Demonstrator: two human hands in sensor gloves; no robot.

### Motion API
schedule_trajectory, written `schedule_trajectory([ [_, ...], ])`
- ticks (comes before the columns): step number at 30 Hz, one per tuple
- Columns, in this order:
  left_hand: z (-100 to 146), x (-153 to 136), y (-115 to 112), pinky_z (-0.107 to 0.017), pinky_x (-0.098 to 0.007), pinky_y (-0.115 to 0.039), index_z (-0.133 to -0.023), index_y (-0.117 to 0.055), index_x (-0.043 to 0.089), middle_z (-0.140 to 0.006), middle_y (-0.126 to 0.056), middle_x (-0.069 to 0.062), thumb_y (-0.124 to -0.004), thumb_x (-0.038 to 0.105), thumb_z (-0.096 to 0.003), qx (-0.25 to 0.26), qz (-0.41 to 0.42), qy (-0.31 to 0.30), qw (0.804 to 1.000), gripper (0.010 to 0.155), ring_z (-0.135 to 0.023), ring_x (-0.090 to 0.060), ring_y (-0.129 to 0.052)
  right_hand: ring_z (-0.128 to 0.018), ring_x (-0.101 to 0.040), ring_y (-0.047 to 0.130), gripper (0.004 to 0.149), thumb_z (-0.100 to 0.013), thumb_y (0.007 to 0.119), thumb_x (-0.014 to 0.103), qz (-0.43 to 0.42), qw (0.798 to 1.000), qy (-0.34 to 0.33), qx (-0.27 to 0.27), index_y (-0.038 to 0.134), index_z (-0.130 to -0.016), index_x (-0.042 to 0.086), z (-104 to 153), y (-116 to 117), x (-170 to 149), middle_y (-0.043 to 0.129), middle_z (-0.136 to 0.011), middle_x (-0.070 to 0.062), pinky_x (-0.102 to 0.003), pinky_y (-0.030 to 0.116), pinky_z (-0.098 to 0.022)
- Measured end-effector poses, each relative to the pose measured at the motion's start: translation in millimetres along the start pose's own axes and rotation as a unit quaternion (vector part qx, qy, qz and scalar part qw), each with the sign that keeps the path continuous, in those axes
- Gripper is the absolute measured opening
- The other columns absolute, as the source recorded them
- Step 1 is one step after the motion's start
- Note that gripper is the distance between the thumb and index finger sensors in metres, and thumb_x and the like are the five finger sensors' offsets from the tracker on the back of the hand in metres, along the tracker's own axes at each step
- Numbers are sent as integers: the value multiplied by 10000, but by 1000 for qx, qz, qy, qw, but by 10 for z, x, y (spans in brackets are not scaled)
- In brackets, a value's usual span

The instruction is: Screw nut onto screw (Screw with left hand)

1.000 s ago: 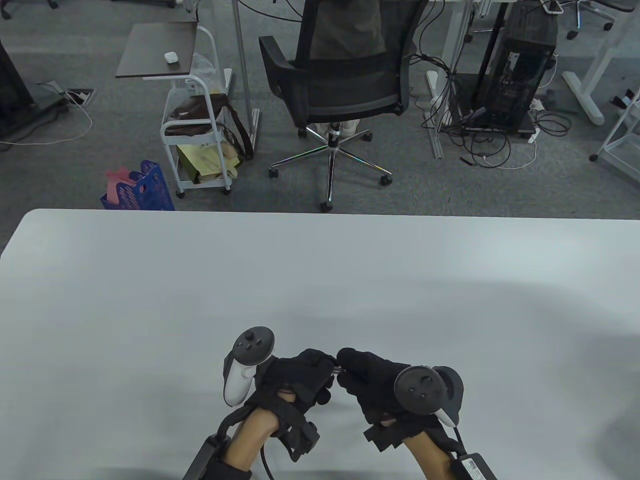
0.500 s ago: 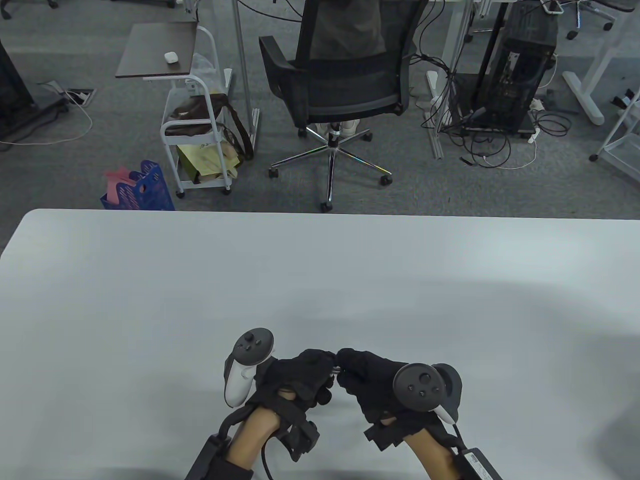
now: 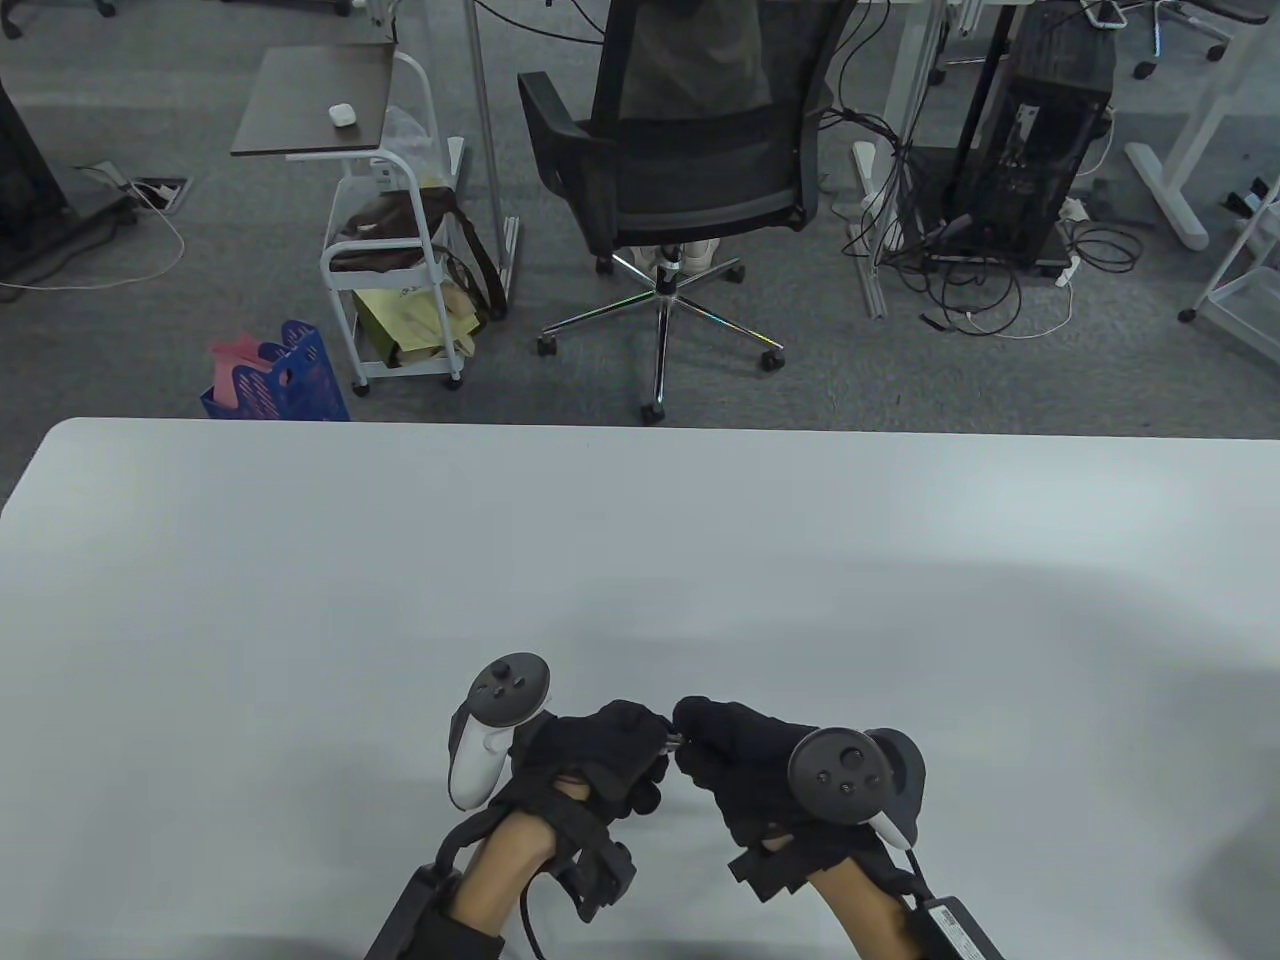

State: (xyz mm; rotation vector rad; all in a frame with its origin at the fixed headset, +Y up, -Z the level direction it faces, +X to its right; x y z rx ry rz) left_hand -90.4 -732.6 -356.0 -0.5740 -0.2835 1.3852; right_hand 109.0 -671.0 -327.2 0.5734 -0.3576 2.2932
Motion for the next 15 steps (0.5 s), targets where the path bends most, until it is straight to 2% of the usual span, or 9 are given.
schedule_trajectory([
  [1, 3, -7, 5, -417, -584, -712, -899, -707, 46, -799, -800, -277, -692, 382, -451, -3, 11, 1, 1000, 560, -515, -446, -900, -315, -143, 1188, 468, -315, 938, 352, -6, 1000, 2, -2, 899, -744, 167, -2, -8, 1, 1047, -627, -69, -370, 1038, -311],
  [3, 19, -30, 22, -427, -597, -705, -973, -662, 26, -826, -785, -309, -686, 453, -448, 12, 15, 11, 1000, 676, -531, -473, -894, -317, -143, 1187, 469, -315, 939, 350, -12, 1000, 4, -10, 898, -745, 168, -1, -19, 1, 1046, -629, -69, -369, 1038, -312],
  [4, 21, -32, 34, -416, -606, -708, -948, -715, 18, -802, -815, -321, -694, 462, -440, 27, 1, 16, 1000, 675, -507, -486, -905, -318, -142, 1187, 471, -313, 941, 349, -18, 1000, 6, -10, 897, -746, 168, -1, -16, -2, 1047, -627, -68, -370, 1038, -314],
  [6, 9, 4, 18, -375, -602, -729, -850, -804, 14, -733, -875, -303, -702, 411, -442, 24, -3, 1, 1000, 579, -450, -473, -931, -331, -147, 1186, 484, -315, 944, 349, -12, 1000, 9, -5, 891, -756, 160, 0, -2, -5, 1040, -640, -71, -373, 1036, -322],
  [9, 31, 68, 14, -377, -593, -726, -854, -763, 14, -734, -854, -289, -701, 384, -442, 32, -19, -5, 999, 557, -453, -454, -922, -366, -165, 1176, 506, -314, 955, 332, -43, 999, 28, 8, 871, -776, 144, 2, 22, -24, 1015, -673, -93, -385, 1027, -346],
  [13, 52, 115, -13, -421, -581, -708, -931, -661, 36, -812, -779, -273, -702, 338, -452, 2, -14, -19, 1000, 567, -521, -439, -893, -355, -158, 1176, 490, -309, 962, 315, -30, 999, 19, -7, 885, -764, 150, 4, -11, 26, 1014, -671, -101, -382, 1033, -339],
  [15, 66, 91, -2, -440, -585, -703, -1005, -590, 45, -863, -743, -293, -682, 421, -455, 3, -2, -14, 1000, 673, -552, -451, -885, -341, -149, 1181, 482, -305, 961, 319, -22, 1000, 10, -15, 894, -753, 155, 7, -29, 40, 1025, -657, -94, -375, 1040, -329],
])
Point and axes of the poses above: the tracker on the back of each hand, its own x axis roughly to the thumb side, its own z axis roughly from the fingertips to the wrist, y = z × x, the point moved 3 cm from there along -z, roughly from the wrist to the fingertips
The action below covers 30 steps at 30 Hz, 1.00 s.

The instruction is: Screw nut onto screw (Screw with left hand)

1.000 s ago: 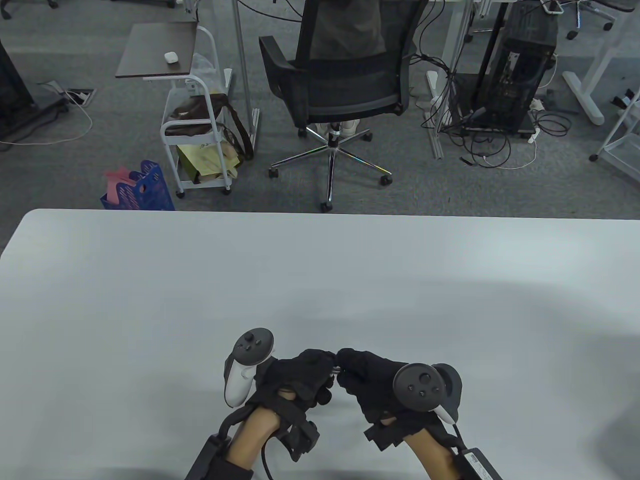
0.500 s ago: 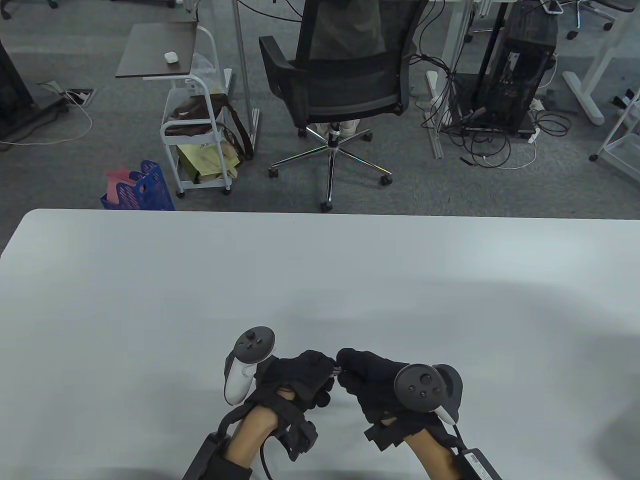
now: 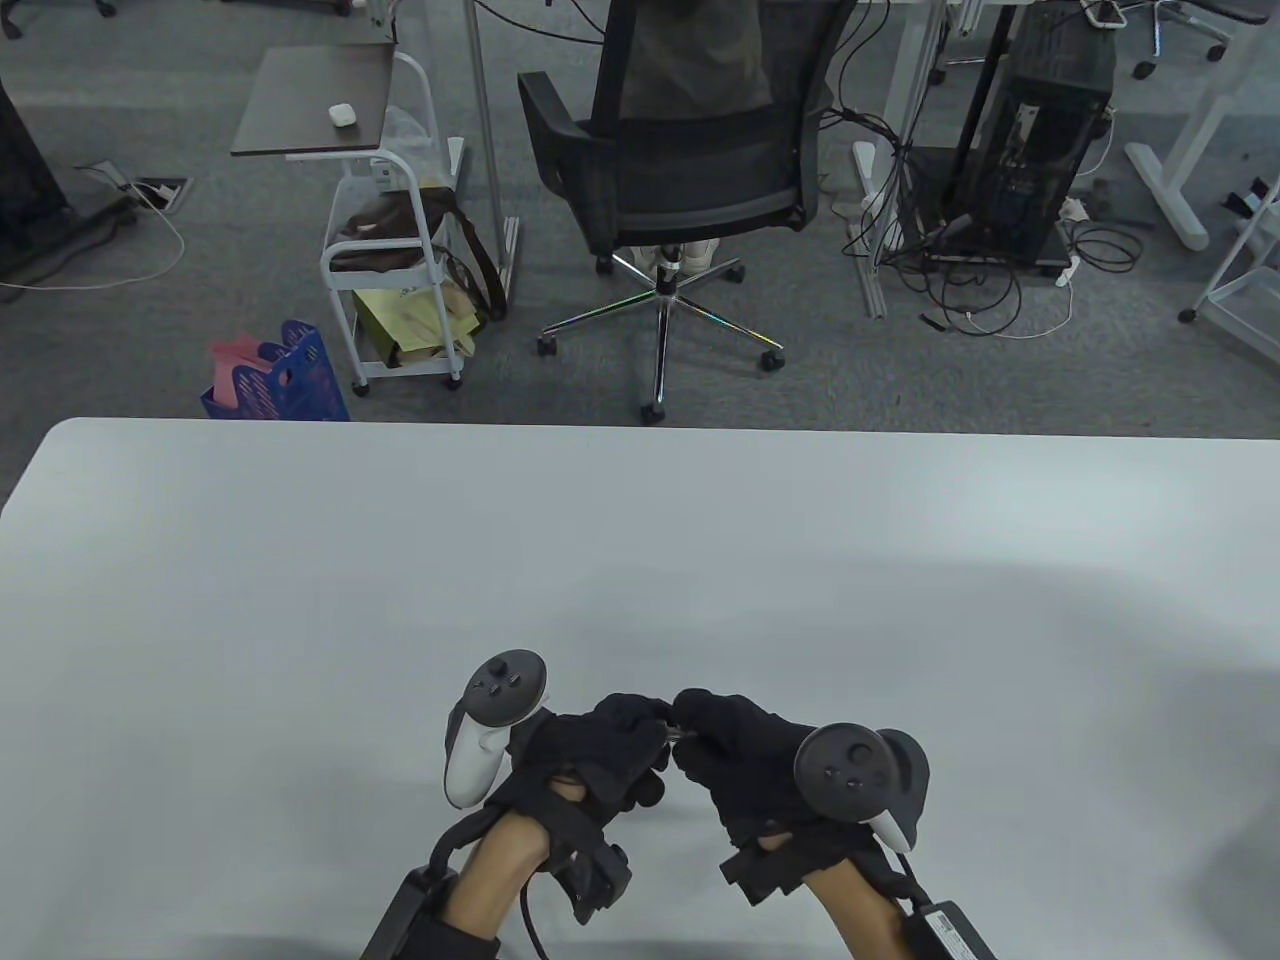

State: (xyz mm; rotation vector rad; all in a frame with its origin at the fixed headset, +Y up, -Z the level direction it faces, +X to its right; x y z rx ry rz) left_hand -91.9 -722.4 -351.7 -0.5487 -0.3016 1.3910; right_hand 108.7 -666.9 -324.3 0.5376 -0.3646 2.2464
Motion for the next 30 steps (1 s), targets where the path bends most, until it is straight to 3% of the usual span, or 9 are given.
schedule_trajectory([
  [3, 14, 26, 60, -379, -602, -726, -866, -785, 23, -750, -857, -307, -701, 410, -442, 54, -30, 0, 998, 581, -457, -472, -927, -314, -141, 1191, 474, -305, 950, 325, 8, 1000, -2, -5, 902, -742, 149, 10, 12, -9, 1040, -631, -94, -367, 1048, -308],
  [5, 9, 41, 53, -361, -596, -733, -831, -808, 15, -714, -878, -296, -714, 376, -436, 57, -44, -1, 997, 543, -427, -460, -934, -291, -137, 1202, 474, -307, 938, 340, 22, 1000, -5, -3, 906, -737, 141, 11, 29, -7, 1055, -605, -87, -362, 1055, -287],
  [9, 2, 47, 33, -406, -583, -714, -893, -706, 31, -787, -801, -281, -708, 339, -448, 19, -37, -2, 999, 542, -494, -441, -904, -251, -139, 1222, 473, -315, 916, 348, 39, 999, 5, 10, 899, -732, 126, -7, 46, -11, 1076, -555, -85, -367, 1058, -236],
  [11, 10, 18, 57, -415, -588, -712, -971, -651, 29, -820, -785, -300, -697, 414, -450, 35, -25, 2, 999, 649, -512, -455, -901, -262, -139, 1215, 471, -312, 927, 342, 32, 999, 20, 11, 892, -736, 139, -37, 32, -4, 1068, -571, -85, -365, 1054, -248],
  [14, 0, 19, 83, -364, -605, -730, -850, -801, 5, -725, -877, -310, -711, 388, -442, 63, -51, 7, 997, 567, -432, -476, -935, -267, -129, 1196, 469, -308, 939, 351, 41, 998, 29, 24, 885, -733, 161, -79, 59, 14, 1054, -588, -72, -361, 1049, -263],
  [18, -16, 23, 50, -404, -587, -715, -895, -713, 22, -779, -812, -287, -705, 343, -447, 22, -43, 2, 999, 552, -489, -448, -907, -273, -125, 1192, 460, -309, 944, 350, 3, 999, 38, 13, 891, -733, 178, -31, 80, -79, 1053, -595, -70, -357, 1049, -272],
  [21, -12, -17, 38, -417, -590, -710, -954, -669, 31, -805, -795, -293, -697, 410, -452, 25, -37, 7, 999, 629, -513, -456, -900, -289, -138, 1191, 476, -314, 958, 344, -21, 998, 50, 16, 889, -746, 156, 5, 72, -147, 1047, -608, -86, -366, 1047, -281],
  [25, -9, 23, 37, -349, -589, -746, -839, -792, 10, -688, -893, -277, -712, 359, -437, 46, -59, 4, 997, 538, -401, -439, -948, -312, -149, 1190, 492, -315, 956, 320, -41, 997, 50, 36, 877, -763, 133, 0, 79, -157, 1031, -634, -104, -372, 1046, -299],
  [30, -3, 63, 27, -425, -591, -708, -927, -687, 40, -805, -799, -276, -700, 342, -453, 10, -29, -21, 999, 562, -511, -446, -903, -284, -126, 1190, 479, -308, 952, 334, -20, 999, 26, 8, 884, -744, 147, -2, 23, -71, 1041, -610, -86, -359, 1052, -282],
])
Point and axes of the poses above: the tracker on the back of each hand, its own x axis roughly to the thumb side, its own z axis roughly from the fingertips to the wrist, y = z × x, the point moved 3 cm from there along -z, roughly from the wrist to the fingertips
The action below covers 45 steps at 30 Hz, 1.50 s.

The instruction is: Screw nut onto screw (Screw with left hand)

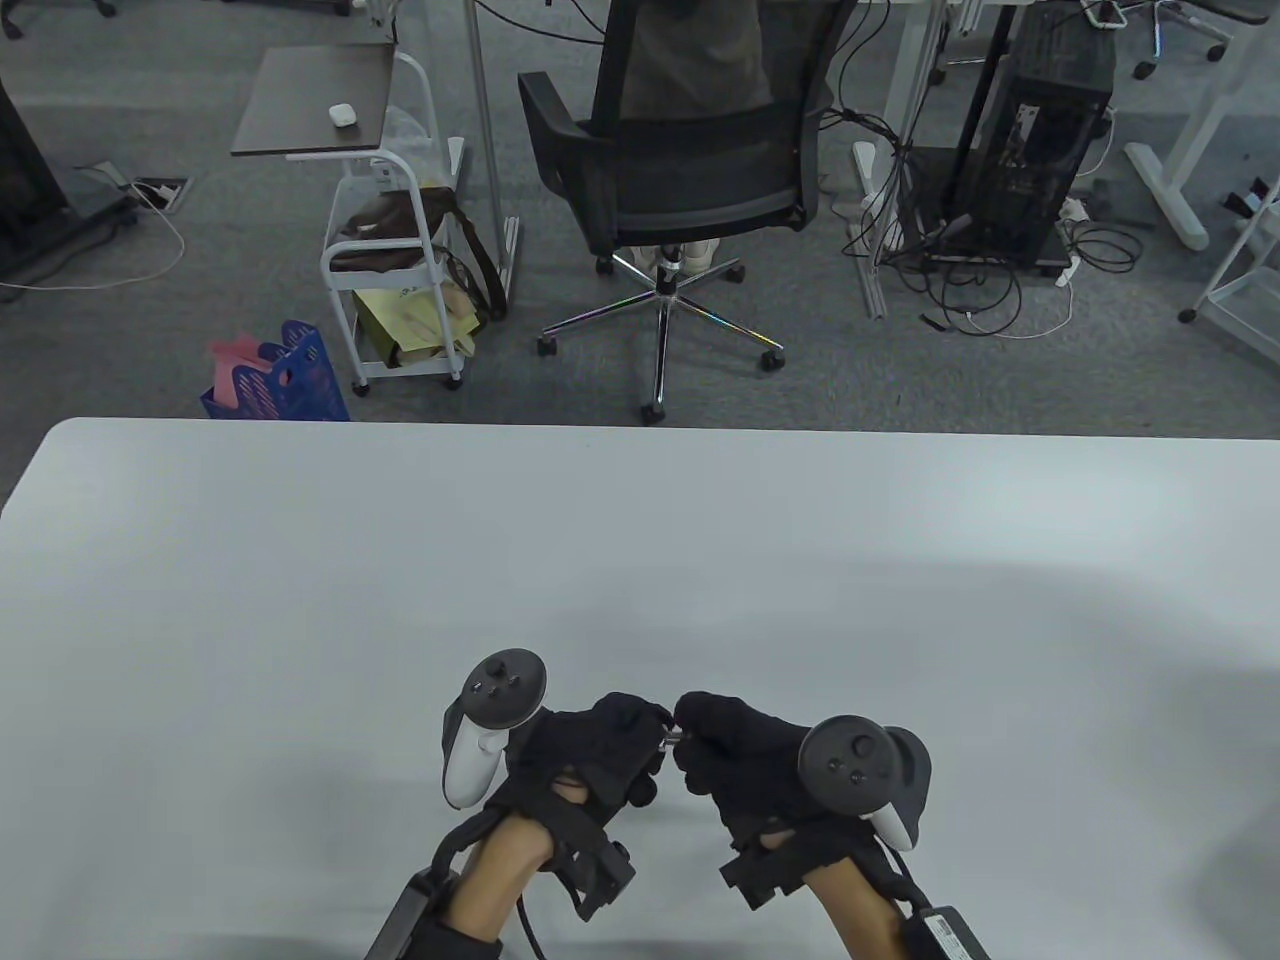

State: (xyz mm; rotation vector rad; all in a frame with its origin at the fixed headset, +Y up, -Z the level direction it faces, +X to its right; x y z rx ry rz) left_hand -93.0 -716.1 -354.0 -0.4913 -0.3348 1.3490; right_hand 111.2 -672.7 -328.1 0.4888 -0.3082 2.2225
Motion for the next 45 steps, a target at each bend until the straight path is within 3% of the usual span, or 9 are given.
schedule_trajectory([
  [2, 17, -22, 19, -434, -603, -699, -979, -658, 29, -831, -781, -309, -707, 434, -447, 20, -4, 6, 1000, 670, -530, -469, -895, -278, -123, 1190, 476, -309, 949, 338, -5, 1000, -3, -4, 887, -741, 149, 7, -3, 3, 1044, -605, -82, -358, 1052, -279],
  [5, 6, -5, 11, -390, -611, -719, -847, -807, 11, -741, -867, -304, -722, 393, -438, 28, -26, 6, 999, 566, -458, -475, -927, -273, -121, 1193, 474, -311, 943, 343, 6, 1000, -5, -2, 889, -740, 150, 11, 10, -13, 1049, -597, -80, -356, 1053, -276],
  [13, 16, 3, 8, -377, -604, -724, -838, -776, 6, -721, -858, -297, -713, 371, -438, 39, -36, 16, 998, 545, -440, -457, -927, -338, -156, 1179, 520, -315, 961, 324, 19, 999, -6, 40, 863, -786, 126, 13, 93, -1, 1018, -655, -110, -380, 1031, -320],
  [18, -2, 12, -25, -436, -597, -698, -917, -685, 33, -804, -785, -279, -707, 328, -451, -6, -14, 1, 1000, 552, -525, -448, -892, -306, -138, 1180, 489, -311, 958, 319, 38, 999, -21, 20, 879, -759, 140, 20, 52, 35, 1030, -628, -101, -372, 1038, -302],
  [21, 27, -13, 3, -448, -605, -694, -997, -617, 30, -847, -758, -306, -702, 436, -449, 13, -6, 9, 1000, 688, -550, -467, -886, -292, -133, 1185, 484, -307, 955, 325, 41, 999, -25, 11, 885, -750, 143, 20, 31, 34, 1038, -617, -92, -367, 1042, -295],
  [26, 21, -2, 16, -394, -615, -717, -840, -807, 9, -742, -861, -307, -726, 384, -440, 31, -29, 14, 999, 555, -462, -478, -925, -291, -139, 1202, 477, -312, 942, 329, 58, 998, -36, 8, 889, -747, 141, 26, 48, 61, 1052, -609, -82, -365, 1047, -285],
  [33, 27, -16, 12, -449, -600, -695, -1000, -608, 35, -859, -747, -304, -698, 424, -450, 17, -7, 9, 1000, 680, -555, -461, -886, -289, -136, 1205, 474, -313, 938, 338, 64, 997, -44, -5, 889, -743, 144, 31, 20, 78, 1056, -606, -84, -363, 1046, -280],
  [38, 18, -26, 12, -394, -616, -717, -841, -809, 6, -752, -855, -315, -723, 396, -441, 31, -26, 20, 999, 565, -466, -483, -924, -294, -135, 1199, 476, -312, 938, 341, 69, 996, -48, -2, 888, -745, 148, 38, 41, 76, 1052, -608, -77, -365, 1043, -287],
  [45, 22, -35, -2, -443, -598, -697, -985, -627, 29, -844, -758, -303, -692, 417, -452, 16, -11, 16, 1000, 663, -544, -459, -889, -292, -132, 1196, 473, -312, 938, 340, 63, 997, -45, -2, 889, -743, 152, 37, 31, 78, 1052, -608, -72, -363, 1042, -290],
])
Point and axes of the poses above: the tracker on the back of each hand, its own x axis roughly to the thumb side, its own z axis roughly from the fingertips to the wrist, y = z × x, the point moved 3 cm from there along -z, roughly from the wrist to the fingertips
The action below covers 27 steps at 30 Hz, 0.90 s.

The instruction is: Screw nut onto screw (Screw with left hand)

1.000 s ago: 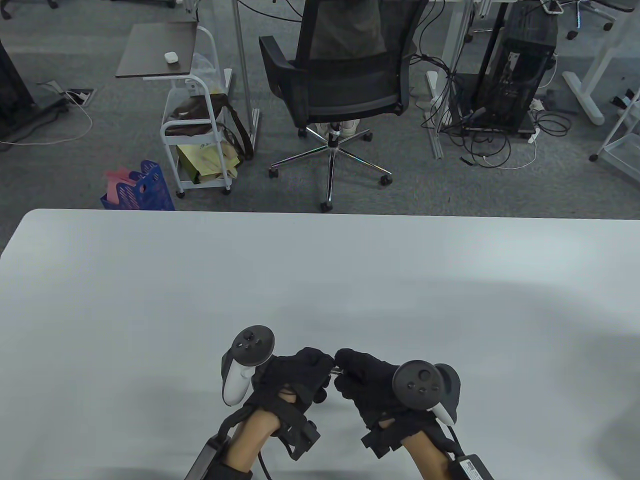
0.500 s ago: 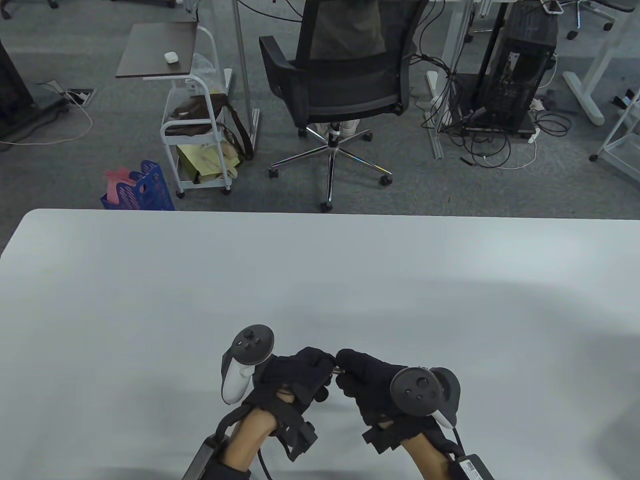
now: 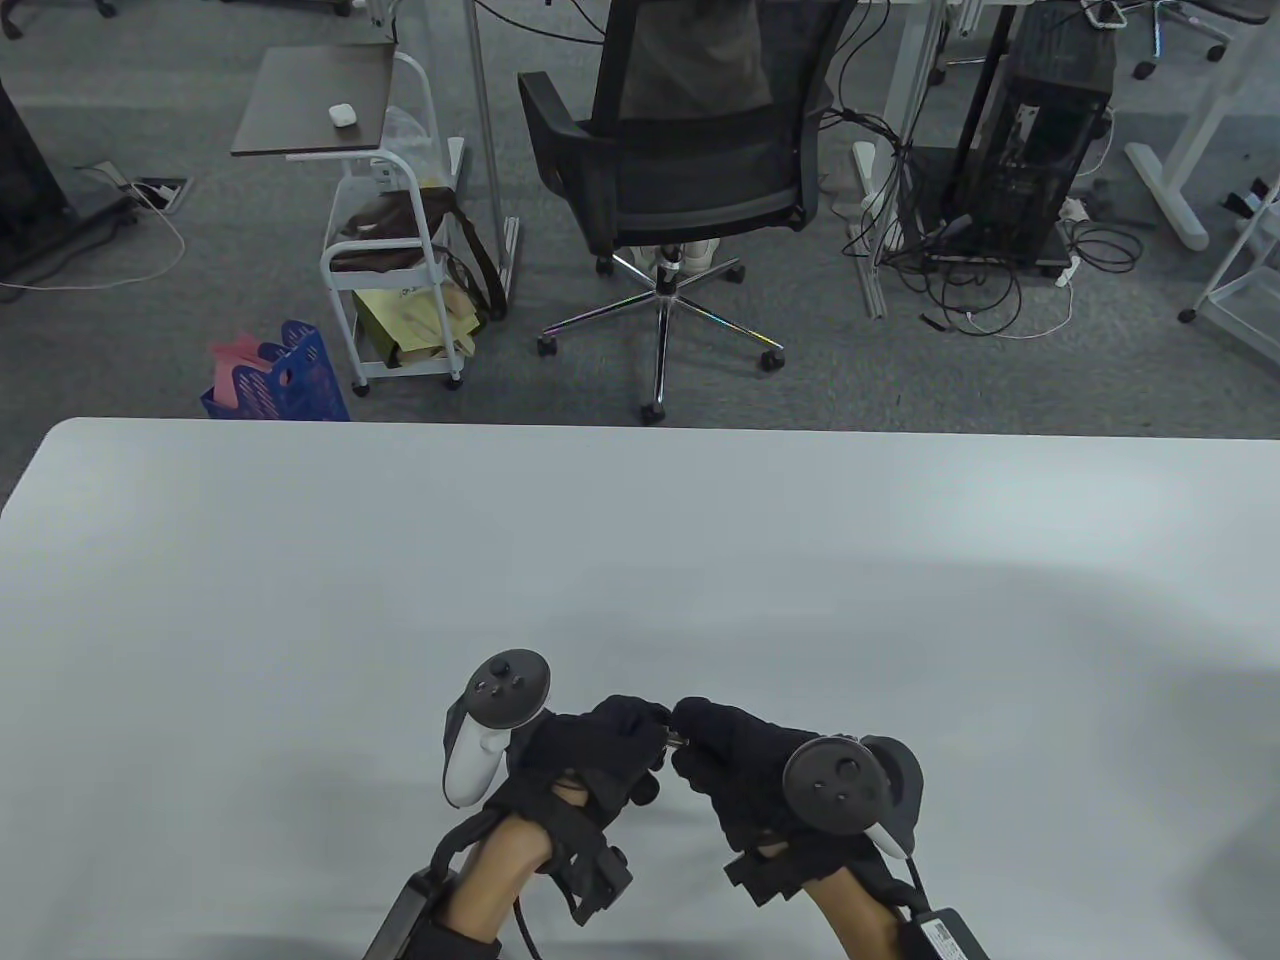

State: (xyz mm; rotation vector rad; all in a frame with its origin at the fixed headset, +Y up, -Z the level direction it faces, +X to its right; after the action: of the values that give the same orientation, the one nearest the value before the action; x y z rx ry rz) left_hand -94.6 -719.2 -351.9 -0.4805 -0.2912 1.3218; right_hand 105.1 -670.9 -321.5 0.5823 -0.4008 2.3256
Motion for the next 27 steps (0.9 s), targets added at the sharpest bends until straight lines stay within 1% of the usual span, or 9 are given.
schedule_trajectory([
  [2, 5, -7, 24, -418, -613, -705, -953, -700, 10, -810, -799, -326, -704, 443, -440, 21, -10, 6, 1000, 671, -511, -482, -903, -294, -131, 1196, 473, -313, 938, 341, -1, 1000, -1, -1, 888, -744, 153, 2, 1, 5, 1051, -609, -72, -364, 1041, -291],
  [5, -7, -12, 10, -394, -620, -713, -838, -813, 0, -751, -852, -323, -712, 408, -442, 9, -12, 11, 1000, 577, -462, -488, -921, -292, -131, 1195, 475, -311, 938, 341, 0, 1000, -2, 0, 888, -745, 154, 2, 7, 8, 1052, -609, -69, -363, 1041, -292],
  [9, -16, 28, -25, -431, -601, -699, -889, -714, 23, -811, -782, -296, -706, 351, -447, -18, -15, 1, 1000, 550, -522, -458, -894, -292, -132, 1195, 473, -313, 936, 340, -5, 1000, -1, -2, 888, -745, 154, 3, -3, 6, 1052, -609, -71, -363, 1041, -292],
  [12, -3, 3, -8, -448, -600, -694, -991, -615, 30, -861, -742, -310, -690, 421, -453, -3, 1, -2, 1000, 669, -552, -461, -884, -293, -129, 1194, 473, -313, 937, 342, -7, 1000, 0, -6, 888, -744, 155, -1, -21, -1, 1052, -608, -68, -362, 1041, -292],
  [14, -1, -8, 15, -429, -612, -700, -956, -695, 14, -822, -786, -331, -702, 440, -441, 18, -10, 2, 1000, 669, -519, -481, -900, -292, -128, 1195, 472, -313, 937, 343, -8, 1000, 1, -7, 889, -744, 156, 1, -24, 0, 1052, -609, -67, -362, 1041, -291],
  [17, -8, 0, 2, -403, -621, -708, -848, -805, 1, -769, -837, -329, -712, 404, -443, 9, -8, 1, 1000, 578, -478, -489, -915, -293, -128, 1195, 473, -313, 936, 343, -5, 1000, 1, -3, 888, -745, 156, 2, -14, 0, 1052, -608, -68, -362, 1041, -292],
  [22, -17, 8, -39, -444, -598, -694, -920, -678, 34, -839, -756, -291, -697, 352, -453, -26, -1, -1, 1000, 566, -543, -454, -885, -290, -129, 1194, 472, -313, 938, 344, -8, 1000, 0, -4, 890, -743, 156, 3, -19, 1, 1051, -606, -81, -363, 1041, -291],
  [24, -10, -12, -22, -449, -600, -691, -992, -615, 33, -857, -742, -309, -686, 415, -454, -11, 0, 0, 1000, 663, -553, -462, -881, -290, -128, 1194, 472, -313, 937, 343, -9, 1000, 0, -5, 890, -743, 155, 1, -22, 0, 1052, -607, -66, -360, 1042, -291],
  [27, -12, -18, 6, -408, -616, -708, -902, -769, 6, -791, -818, -331, -701, 437, -438, 15, -8, 3, 1000, 637, -491, -484, -911, -292, -128, 1194, 472, -313, 937, 343, -11, 1000, -1, -5, 889, -744, 156, 0, -21, 5, 1052, -607, -64, -362, 1041, -293],
])
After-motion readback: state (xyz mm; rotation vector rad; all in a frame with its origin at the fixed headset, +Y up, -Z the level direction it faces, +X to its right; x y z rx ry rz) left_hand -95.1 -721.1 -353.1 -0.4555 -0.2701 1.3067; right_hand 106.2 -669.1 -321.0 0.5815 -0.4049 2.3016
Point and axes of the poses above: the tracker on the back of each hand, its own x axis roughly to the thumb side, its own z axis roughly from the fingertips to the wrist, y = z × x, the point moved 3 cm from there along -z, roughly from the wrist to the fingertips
